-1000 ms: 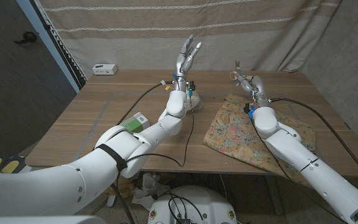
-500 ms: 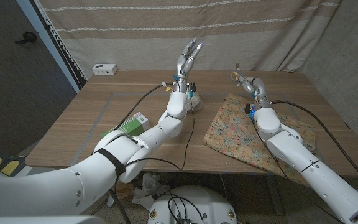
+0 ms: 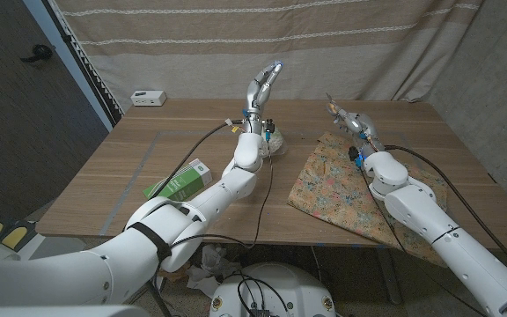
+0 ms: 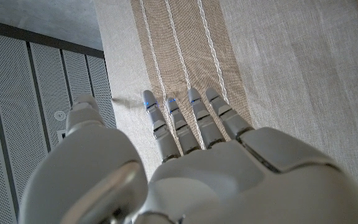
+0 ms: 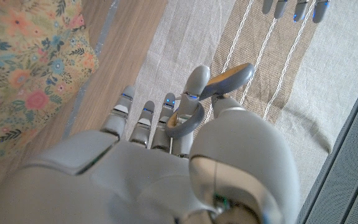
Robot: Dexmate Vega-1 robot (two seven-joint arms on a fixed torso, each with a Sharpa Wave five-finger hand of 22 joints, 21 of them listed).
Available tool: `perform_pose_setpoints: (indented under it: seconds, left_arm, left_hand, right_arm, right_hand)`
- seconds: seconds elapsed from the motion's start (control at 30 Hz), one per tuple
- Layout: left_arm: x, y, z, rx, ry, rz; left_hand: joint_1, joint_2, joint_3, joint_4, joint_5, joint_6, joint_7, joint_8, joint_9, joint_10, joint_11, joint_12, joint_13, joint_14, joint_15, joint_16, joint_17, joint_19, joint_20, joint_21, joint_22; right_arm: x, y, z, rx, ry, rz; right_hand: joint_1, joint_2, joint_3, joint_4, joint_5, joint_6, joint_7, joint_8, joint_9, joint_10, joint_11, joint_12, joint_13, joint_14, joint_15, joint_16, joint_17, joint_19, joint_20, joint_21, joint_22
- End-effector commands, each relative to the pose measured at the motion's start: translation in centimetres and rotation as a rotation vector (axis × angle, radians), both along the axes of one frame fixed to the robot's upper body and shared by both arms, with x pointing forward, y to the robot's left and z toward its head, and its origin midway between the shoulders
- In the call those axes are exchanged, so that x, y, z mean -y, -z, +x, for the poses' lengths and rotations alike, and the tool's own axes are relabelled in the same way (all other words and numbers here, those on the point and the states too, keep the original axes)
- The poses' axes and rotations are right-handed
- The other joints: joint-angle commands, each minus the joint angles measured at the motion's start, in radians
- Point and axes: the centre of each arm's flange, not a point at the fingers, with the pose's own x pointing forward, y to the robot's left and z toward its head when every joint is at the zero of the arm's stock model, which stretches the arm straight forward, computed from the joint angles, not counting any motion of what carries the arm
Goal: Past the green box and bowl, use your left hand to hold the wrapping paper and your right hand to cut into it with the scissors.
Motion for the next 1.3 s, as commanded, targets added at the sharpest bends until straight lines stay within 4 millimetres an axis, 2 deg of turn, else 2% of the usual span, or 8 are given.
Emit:
perform_pose_setpoints:
  seconds: [0.03, 0.27, 0.43, 0.5, 0.93, 1.07, 1.27, 1.3]
  left_arm:
    - [-0.4, 0.3, -0.3, 0.003, -0.002, -0.021]
    - [-1.6, 0.0, -0.1, -0.007, 0.019, -0.021]
    - [-3.1, 0.0, -0.1, -0.014, 0.024, -0.007]
    - [-3.8, 0.0, -0.1, -0.020, 0.022, -0.007]
    - [-7.8, -0.8, -0.2, -0.018, 0.007, 0.040]
    - [-8.3, -0.5, 0.0, -0.032, 0.035, 0.066]
    - [-9.0, -0.5, 0.1, -0.032, 0.067, 0.102]
    - [-9.0, -0.5, 0.1, -0.032, 0.068, 0.103]
  left_hand:
    - [0.003, 0.009, -0.009, -0.003, 0.000, 0.038, 0.002, 0.009, 0.000, 0.007, 0.003, -0.006, 0.004, 0.009, -0.167, -0.007, 0.006, 0.008, -0.011, 0.005, 0.002]
    - [0.013, 0.013, -0.021, -0.004, -0.005, 0.223, 0.029, 0.051, -0.004, 0.006, 0.007, -0.021, 0.009, 0.011, -0.167, -0.013, 0.007, 0.010, -0.012, 0.004, 0.004]
    - [0.024, 0.031, -0.035, 0.001, -0.016, 0.498, 0.170, 0.125, -0.002, 0.021, 0.009, -0.032, 0.018, 0.009, -0.167, -0.018, 0.009, 0.008, -0.011, 0.003, 0.006]
    - [0.023, 0.033, -0.037, 0.002, -0.018, 0.512, 0.176, 0.126, -0.005, 0.030, 0.008, -0.029, 0.018, 0.009, -0.167, -0.018, 0.009, 0.008, -0.010, 0.003, 0.006]
    - [0.095, 0.086, -0.010, -0.018, -0.027, 0.372, 0.075, 0.025, -0.012, 0.121, 0.001, -0.006, 0.028, 0.073, -0.170, 0.004, 0.018, 0.010, -0.009, 0.004, 0.005]
    - [0.125, 0.121, 0.006, -0.023, -0.053, 0.312, 0.034, -0.042, -0.012, 0.288, -0.008, 0.067, 0.066, 0.254, -0.174, 0.068, 0.047, 0.047, -0.005, 0.020, 0.008]
    - [0.140, 0.127, 0.011, -0.027, -0.068, 0.281, 0.024, -0.076, -0.011, 0.383, -0.006, 0.120, 0.092, 0.335, -0.175, 0.082, 0.057, 0.056, -0.005, 0.025, 0.010]
    - [0.146, 0.125, 0.012, -0.029, -0.075, 0.214, 0.013, -0.111, -0.010, 0.396, -0.007, 0.131, 0.103, 0.354, -0.175, 0.080, 0.060, 0.057, -0.005, 0.026, 0.010]
  right_arm:
    - [0.6, -0.5, -0.6, -0.016, -0.096, 0.044]
    - [-0.3, -0.7, -0.8, -0.106, -0.253, 0.133]
    - [-1.6, -0.9, -1.0, -0.154, -0.337, 0.176]
    - [-2.1, -1.1, -1.2, -0.154, -0.350, 0.179]
    - [-4.6, -2.2, -2.5, -0.157, -0.466, 0.238]
    - [-5.2, -2.4, -2.6, -0.172, -0.518, 0.263]
    - [-6.2, -3.2, -3.1, -0.170, -0.614, 0.297]
    - [-6.2, -3.2, -3.1, -0.170, -0.615, 0.298]
  right_hand:
    - [0.029, -0.037, 0.001, -0.055, 0.003, -0.072, -0.075, 0.006, 0.000, -0.005, -0.002, -0.002, 0.003, -0.005, 0.002, 0.001, 0.005, -0.009, -0.002, -0.002, 0.001]
    - [0.018, -0.035, -0.007, -0.051, 0.003, -0.075, -0.083, 0.012, -0.002, -0.010, -0.006, -0.004, 0.003, -0.009, 0.002, 0.002, 0.006, -0.025, -0.001, -0.004, 0.001]
    - [0.007, -0.032, -0.014, -0.047, 0.004, -0.078, -0.094, 0.016, -0.004, -0.013, -0.008, -0.005, 0.003, -0.014, 0.002, 0.001, 0.006, -0.038, -0.002, -0.006, 0.002]
    - [0.005, -0.032, -0.016, -0.046, 0.004, -0.080, -0.095, 0.017, -0.004, -0.015, -0.009, -0.005, 0.003, -0.016, 0.001, 0.001, 0.006, -0.040, -0.002, -0.005, 0.002]
    - [-0.006, -0.027, -0.026, -0.046, 0.008, -0.085, -0.099, 0.027, -0.009, -0.016, -0.010, -0.005, 0.003, -0.019, 0.000, 0.003, 0.006, -0.045, -0.003, 0.000, 0.003]
    - [-0.008, -0.026, -0.028, -0.045, 0.009, -0.086, -0.099, 0.027, -0.012, -0.015, -0.013, -0.004, 0.003, -0.019, -0.002, 0.004, 0.006, -0.044, -0.003, 0.001, 0.003]
    - [-0.014, -0.025, -0.034, -0.044, 0.010, -0.088, -0.104, 0.032, -0.012, -0.018, -0.017, -0.005, 0.003, -0.019, -0.007, 0.005, 0.007, -0.042, -0.003, 0.004, 0.003]
    - [-0.016, -0.025, -0.035, -0.044, 0.010, -0.088, -0.105, 0.033, -0.012, -0.017, -0.017, -0.005, 0.003, -0.020, -0.008, 0.004, 0.007, -0.041, -0.003, 0.005, 0.003]
